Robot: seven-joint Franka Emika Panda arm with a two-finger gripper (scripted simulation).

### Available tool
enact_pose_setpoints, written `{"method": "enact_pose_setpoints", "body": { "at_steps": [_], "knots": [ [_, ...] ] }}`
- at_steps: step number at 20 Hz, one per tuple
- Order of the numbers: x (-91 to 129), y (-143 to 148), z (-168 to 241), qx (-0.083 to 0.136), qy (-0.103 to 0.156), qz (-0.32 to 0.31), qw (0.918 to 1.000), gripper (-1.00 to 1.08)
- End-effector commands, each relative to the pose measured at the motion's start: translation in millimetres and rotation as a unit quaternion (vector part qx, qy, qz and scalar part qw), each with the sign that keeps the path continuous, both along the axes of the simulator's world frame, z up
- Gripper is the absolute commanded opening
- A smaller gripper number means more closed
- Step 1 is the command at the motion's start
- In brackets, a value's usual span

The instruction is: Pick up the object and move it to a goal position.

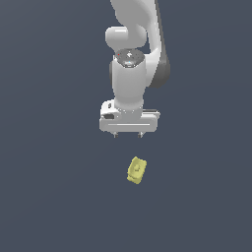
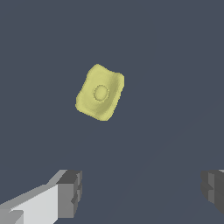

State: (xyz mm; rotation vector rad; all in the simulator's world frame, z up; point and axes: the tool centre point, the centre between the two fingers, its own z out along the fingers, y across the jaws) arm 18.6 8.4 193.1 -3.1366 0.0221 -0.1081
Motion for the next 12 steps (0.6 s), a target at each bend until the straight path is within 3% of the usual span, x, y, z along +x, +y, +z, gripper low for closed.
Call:
{"method": "enact_pose_setpoints", "body": {
  "at_steps": [1, 12],
  "knots": [
    [2.6, 1.0, -1.6, 0.0, 0.001, -0.005, 1.0, 1.0],
    [33.9, 11.2, -22.6, 0.005, 0.012, -0.069, 0.9975, 1.0]
  ]
}}
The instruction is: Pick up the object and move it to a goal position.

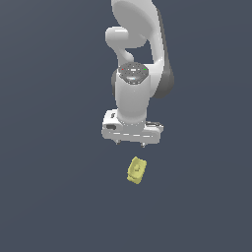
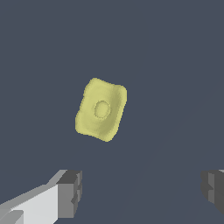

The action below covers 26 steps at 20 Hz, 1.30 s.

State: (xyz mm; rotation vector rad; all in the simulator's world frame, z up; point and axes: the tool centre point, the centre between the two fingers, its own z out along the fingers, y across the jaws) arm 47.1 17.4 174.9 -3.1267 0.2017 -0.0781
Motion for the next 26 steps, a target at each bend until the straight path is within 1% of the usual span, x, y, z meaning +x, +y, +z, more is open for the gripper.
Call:
{"method": "enact_pose_setpoints", "body": {
  "at_steps": [1, 7, 13, 20, 26],
  "knots": [
    [9.6, 3.7, -7.7, 0.001, 0.004, -0.021, 0.9998, 1.0],
    [34.7, 14.7, -30.9, 0.003, 0.014, -0.08, 0.9967, 1.0],
    [50.5, 23.5, -49.4, 0.002, 0.021, -0.122, 0.9923, 1.0],
    [58.7, 28.8, -60.8, 0.002, 0.025, -0.146, 0.9889, 1.0],
    [58.7, 29.3, -63.4, 0.002, 0.025, -0.147, 0.9888, 1.0]
  ]
}}
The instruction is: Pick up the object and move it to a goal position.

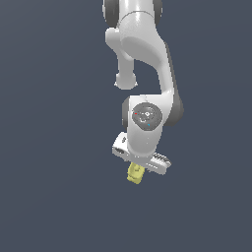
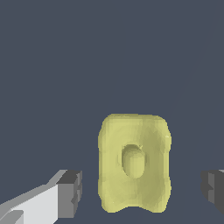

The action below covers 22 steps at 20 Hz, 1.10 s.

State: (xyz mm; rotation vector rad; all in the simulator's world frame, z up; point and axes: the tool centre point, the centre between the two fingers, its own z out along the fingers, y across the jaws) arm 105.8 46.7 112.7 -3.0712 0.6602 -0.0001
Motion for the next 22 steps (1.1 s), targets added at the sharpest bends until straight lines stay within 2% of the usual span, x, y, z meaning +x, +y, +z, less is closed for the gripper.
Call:
{"method": "enact_pose_setpoints", "body": {
  "at_steps": [1, 10, 17, 18, 22],
  "knots": [
    [-0.1, 0.1, -3.4, 0.0, 0.0, 0.0, 1.0, 1.0],
    [-1.0, 0.1, -46.7, 0.0, 0.0, -0.002, 1.0, 1.0],
    [0.7, -0.2, -49.8, 0.0, 0.0, -0.002, 1.0, 1.0],
    [0.7, -0.2, -49.8, 0.0, 0.0, -0.002, 1.0, -1.0],
    [0.7, -0.2, -49.8, 0.0, 0.0, -0.002, 1.0, -1.0]
  ]
}}
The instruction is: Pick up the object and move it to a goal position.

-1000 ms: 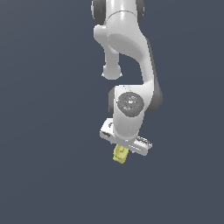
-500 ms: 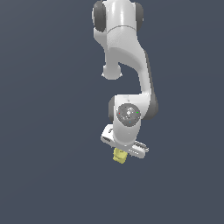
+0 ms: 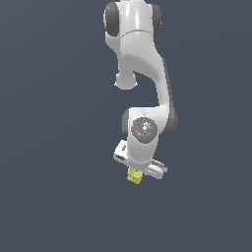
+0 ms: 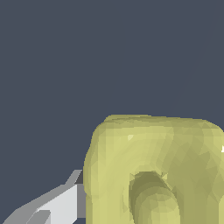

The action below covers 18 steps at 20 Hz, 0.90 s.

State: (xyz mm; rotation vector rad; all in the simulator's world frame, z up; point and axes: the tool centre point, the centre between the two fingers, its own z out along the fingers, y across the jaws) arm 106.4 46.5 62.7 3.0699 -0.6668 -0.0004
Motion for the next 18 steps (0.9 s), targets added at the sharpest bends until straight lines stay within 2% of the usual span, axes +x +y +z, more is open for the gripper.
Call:
{"method": "enact_pose_setpoints", "body": {
  "at_steps": [1, 10, 18],
  "knots": [
    [0.1, 0.0, 0.2, 0.0, 0.0, 0.0, 1.0, -1.0],
    [-1.5, -0.9, 2.4, 0.0, 0.0, 0.0, 1.0, -1.0],
    [-14.1, -8.6, 21.1, 0.0, 0.0, 0.0, 1.0, -1.0]
  ]
}}
